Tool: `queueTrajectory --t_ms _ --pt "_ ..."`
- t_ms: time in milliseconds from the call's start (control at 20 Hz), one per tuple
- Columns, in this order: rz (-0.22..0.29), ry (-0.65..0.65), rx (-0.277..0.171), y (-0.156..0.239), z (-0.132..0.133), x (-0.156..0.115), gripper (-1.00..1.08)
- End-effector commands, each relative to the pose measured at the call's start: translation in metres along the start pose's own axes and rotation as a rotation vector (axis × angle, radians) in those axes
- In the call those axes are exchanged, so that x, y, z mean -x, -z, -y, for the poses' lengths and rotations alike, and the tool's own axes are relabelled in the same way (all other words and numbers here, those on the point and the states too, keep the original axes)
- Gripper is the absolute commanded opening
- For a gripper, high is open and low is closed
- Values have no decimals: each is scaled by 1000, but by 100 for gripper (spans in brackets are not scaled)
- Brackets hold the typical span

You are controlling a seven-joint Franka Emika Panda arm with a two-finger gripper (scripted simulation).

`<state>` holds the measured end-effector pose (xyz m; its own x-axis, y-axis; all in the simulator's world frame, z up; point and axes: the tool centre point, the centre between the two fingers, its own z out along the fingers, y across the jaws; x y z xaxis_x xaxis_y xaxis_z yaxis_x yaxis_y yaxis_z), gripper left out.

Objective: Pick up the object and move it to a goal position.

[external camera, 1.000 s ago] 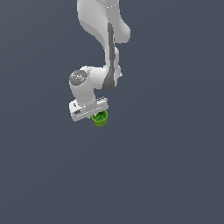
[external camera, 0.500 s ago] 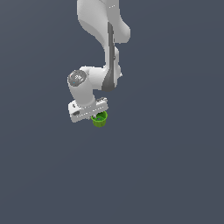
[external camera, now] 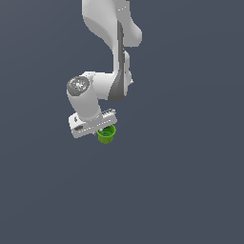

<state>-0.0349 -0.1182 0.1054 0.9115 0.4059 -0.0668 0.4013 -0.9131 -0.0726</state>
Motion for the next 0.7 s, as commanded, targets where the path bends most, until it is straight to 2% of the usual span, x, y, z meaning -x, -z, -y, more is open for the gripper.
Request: queueTrajectory --t_ms 0,650 --pt "-2 0 1 11 -6 -13 -100" --pt "-2 0 1 59 -35 -72 -100"
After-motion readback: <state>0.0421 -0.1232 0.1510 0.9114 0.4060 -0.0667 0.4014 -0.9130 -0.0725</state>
